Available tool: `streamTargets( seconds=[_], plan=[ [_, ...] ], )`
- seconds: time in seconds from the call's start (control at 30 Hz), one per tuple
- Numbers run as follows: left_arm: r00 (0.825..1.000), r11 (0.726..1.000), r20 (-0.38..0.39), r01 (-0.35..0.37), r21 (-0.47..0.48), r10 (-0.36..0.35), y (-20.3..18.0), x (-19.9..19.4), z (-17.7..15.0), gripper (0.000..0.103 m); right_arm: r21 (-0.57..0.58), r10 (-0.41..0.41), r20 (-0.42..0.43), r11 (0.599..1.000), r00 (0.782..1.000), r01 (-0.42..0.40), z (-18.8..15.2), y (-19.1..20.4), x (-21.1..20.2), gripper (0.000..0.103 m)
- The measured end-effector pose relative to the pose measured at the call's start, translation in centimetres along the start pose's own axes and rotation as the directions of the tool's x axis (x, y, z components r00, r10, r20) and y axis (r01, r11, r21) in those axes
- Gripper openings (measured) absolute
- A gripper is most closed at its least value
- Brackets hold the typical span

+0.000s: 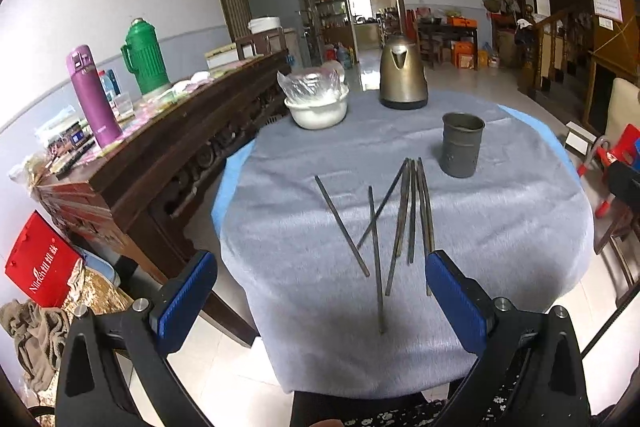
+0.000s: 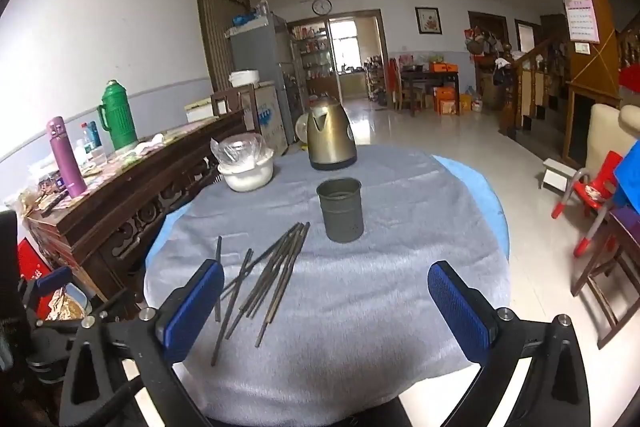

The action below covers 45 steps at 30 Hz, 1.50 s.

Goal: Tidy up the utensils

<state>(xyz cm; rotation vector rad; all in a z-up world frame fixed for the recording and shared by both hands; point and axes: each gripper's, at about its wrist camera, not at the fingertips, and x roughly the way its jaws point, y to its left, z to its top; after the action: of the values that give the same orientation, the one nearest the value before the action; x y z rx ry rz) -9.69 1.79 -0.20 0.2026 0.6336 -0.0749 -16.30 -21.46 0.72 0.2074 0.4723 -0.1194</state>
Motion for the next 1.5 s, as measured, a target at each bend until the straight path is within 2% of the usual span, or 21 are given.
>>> streamTargets(
  seconds=[0.4, 1.27, 1.5],
  plan=[
    [1.000, 1.000, -0.005, 0.004, -0.030, -0.004, 1.1, 0.2, -0.3, 0.103, -0.040, 0.001, -0.012, 0.999, 1.000, -0.002, -0.3, 1.7, 0.4, 0.103],
    [1.000, 0.999, -0.010, -0.005, -0.053, 0.004, 2.2, 0.6, -0.7, 0.103, -0.050, 0.015, -0.029, 0.999, 0.999, -0.016, -0.8, 2.6, 0.7, 0.103],
    [1.000, 0.997, 0.014, 0.015, -0.074, -0.014, 2.6, 0.2, -1.6, 0.103, -0.052, 0.017, -0.031, 0.998, 0.999, -0.019, -0.9, 2.7, 0.9, 0.103]
  ],
)
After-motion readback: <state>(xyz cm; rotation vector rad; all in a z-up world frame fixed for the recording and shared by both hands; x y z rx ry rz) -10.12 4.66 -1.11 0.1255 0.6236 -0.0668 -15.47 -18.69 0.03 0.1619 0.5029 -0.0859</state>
